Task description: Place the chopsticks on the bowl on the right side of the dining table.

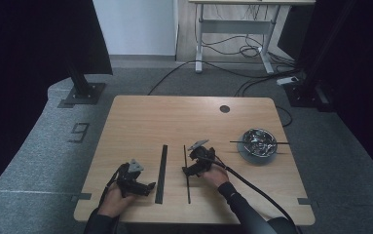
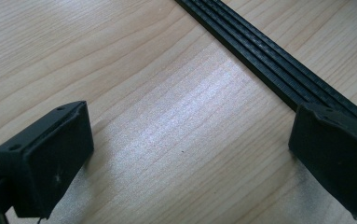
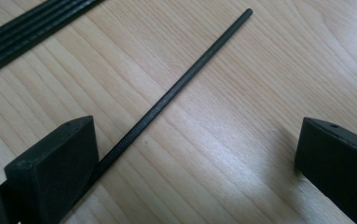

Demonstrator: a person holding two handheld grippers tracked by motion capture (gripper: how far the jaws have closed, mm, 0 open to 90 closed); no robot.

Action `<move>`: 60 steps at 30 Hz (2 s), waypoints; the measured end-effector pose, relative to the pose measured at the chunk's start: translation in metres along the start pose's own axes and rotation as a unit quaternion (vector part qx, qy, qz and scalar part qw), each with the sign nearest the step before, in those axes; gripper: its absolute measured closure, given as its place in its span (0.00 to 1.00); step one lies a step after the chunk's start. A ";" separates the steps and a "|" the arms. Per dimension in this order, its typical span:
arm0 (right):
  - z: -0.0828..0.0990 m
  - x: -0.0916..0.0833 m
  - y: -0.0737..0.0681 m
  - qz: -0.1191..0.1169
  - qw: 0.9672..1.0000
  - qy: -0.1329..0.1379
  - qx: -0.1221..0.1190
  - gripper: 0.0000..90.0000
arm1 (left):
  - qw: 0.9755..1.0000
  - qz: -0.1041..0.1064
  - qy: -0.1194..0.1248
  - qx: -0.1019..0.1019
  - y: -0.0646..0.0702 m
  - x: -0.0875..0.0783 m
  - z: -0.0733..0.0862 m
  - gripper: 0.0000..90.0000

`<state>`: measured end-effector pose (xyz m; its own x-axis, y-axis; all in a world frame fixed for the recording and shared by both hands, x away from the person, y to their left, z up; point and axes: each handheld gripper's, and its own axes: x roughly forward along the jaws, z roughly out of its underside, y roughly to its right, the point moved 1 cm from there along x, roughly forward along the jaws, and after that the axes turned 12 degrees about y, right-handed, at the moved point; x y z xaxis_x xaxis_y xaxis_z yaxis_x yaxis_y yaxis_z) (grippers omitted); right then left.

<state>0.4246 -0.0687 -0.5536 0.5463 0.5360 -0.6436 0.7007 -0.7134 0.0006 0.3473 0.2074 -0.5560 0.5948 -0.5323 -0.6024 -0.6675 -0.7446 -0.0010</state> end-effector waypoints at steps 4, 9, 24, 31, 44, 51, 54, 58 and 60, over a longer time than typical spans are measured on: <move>0.003 -0.004 0.004 0.005 1.000 -0.004 0.000 0.00 | 1.000 0.000 0.000 0.000 0.000 0.000 0.000 0.00; 0.010 -0.011 0.011 0.007 1.000 -0.001 0.010 0.00 | 1.000 0.000 0.000 0.000 0.000 0.000 0.000 0.00; 0.034 -0.039 0.017 0.017 1.000 -0.004 0.015 0.00 | 1.000 0.000 0.000 0.000 0.000 0.000 0.000 0.00; 0.046 -0.055 0.023 0.025 0.999 -0.011 0.019 0.00 | 1.000 0.000 0.000 0.000 0.000 0.000 0.000 0.00; 0.066 -0.084 0.031 0.043 0.998 -0.035 0.015 0.00 | 1.000 0.000 0.000 0.000 0.000 0.000 0.000 0.00; 0.074 -0.096 0.042 0.052 0.998 -0.046 0.012 0.00 | 1.000 0.000 0.000 0.000 0.000 0.000 0.000 0.00; 0.079 -0.102 0.052 0.054 0.997 -0.049 0.021 0.00 | 1.000 0.000 0.000 0.000 0.000 0.000 0.000 0.00; 0.085 -0.108 0.065 0.062 0.996 -0.047 0.037 0.00 | 1.000 0.000 0.000 0.000 0.000 0.000 0.000 0.00; 0.088 -0.112 0.073 0.069 0.996 -0.047 0.043 0.00 | 1.000 0.000 0.000 0.000 0.000 0.000 0.000 0.00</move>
<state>0.3742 -0.2203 -0.5491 0.5864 0.3878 -0.7111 0.5781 -0.8153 0.0322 0.3473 0.2074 -0.5560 0.5947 -0.5328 -0.6020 -0.6676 -0.7446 -0.0006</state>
